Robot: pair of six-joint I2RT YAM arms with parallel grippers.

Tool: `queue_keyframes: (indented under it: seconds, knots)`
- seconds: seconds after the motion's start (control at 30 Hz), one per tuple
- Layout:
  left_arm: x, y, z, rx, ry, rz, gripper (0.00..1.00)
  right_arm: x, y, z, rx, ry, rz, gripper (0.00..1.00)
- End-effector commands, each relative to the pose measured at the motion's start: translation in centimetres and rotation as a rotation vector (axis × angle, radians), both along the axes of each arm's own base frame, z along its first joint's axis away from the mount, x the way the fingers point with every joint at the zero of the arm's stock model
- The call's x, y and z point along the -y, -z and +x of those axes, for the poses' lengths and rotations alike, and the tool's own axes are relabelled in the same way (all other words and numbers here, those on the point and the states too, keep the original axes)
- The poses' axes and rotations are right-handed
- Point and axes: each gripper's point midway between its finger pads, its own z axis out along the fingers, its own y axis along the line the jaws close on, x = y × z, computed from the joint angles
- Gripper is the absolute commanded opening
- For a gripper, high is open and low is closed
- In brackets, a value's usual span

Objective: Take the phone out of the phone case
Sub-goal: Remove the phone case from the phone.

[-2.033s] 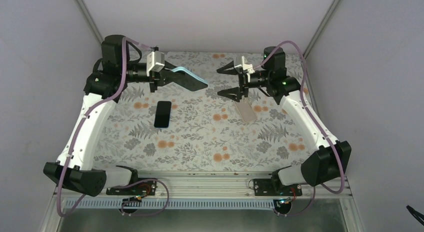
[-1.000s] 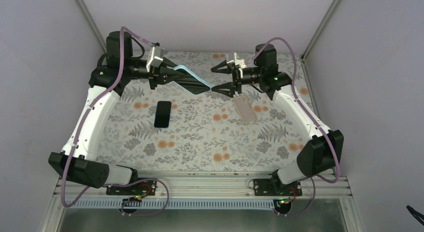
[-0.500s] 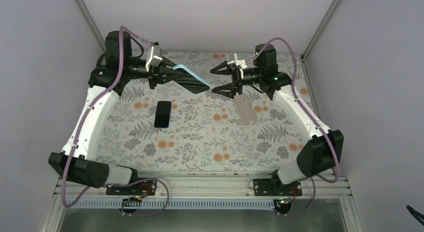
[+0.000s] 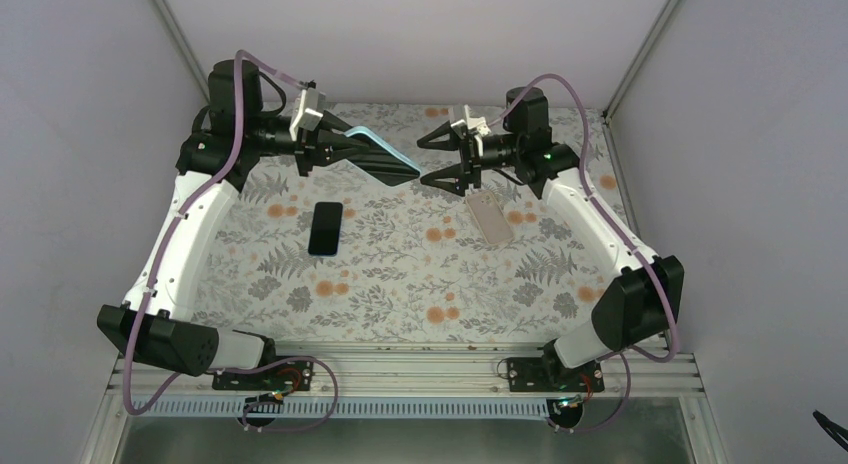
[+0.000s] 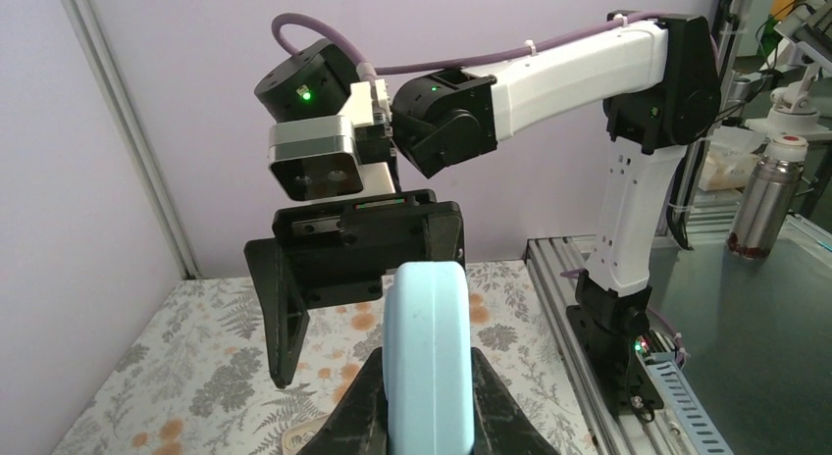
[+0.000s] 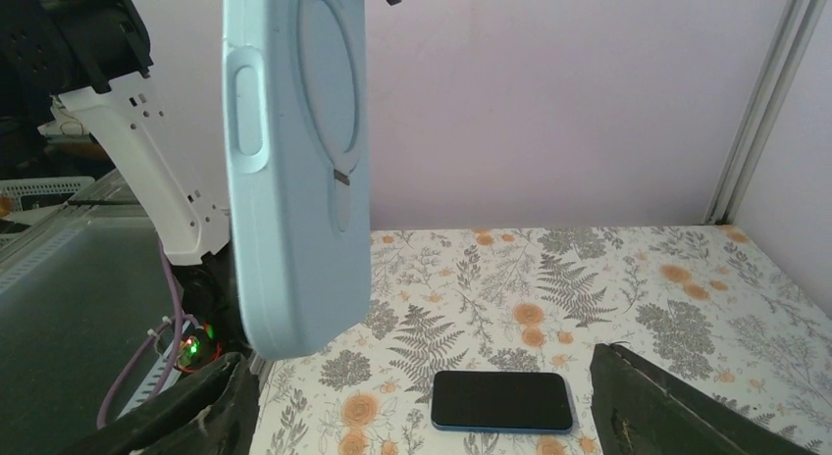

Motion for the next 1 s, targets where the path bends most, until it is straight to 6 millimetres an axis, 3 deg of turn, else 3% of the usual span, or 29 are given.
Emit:
queue_keyframes:
  seconds: [0.0,0.33,0.63,0.97]
  knots:
    - [-0.3,-1.4,-1.2,0.057,0.051,-0.034,0.02,-0.5,-1.1,0.7,-0.005,0.013,0.011,0.83]
    - [-0.3,-1.3,-1.3,0.040,0.065,-0.040,0.02,-0.9,-1.9,2.1,-0.006,0.063,0.012,0.82]
    - [-0.6,-1.4,-3.1,-0.046,0.211,-0.074,0.02,-0.9,-2.1,5.7,0.042,0.231,-0.012,0.82]
    - [-0.5,-0.3,-3.6,-0.103,0.275,-0.077,0.02,-1.1,-4.2,7.1,0.091,0.276,0.014,0.80]
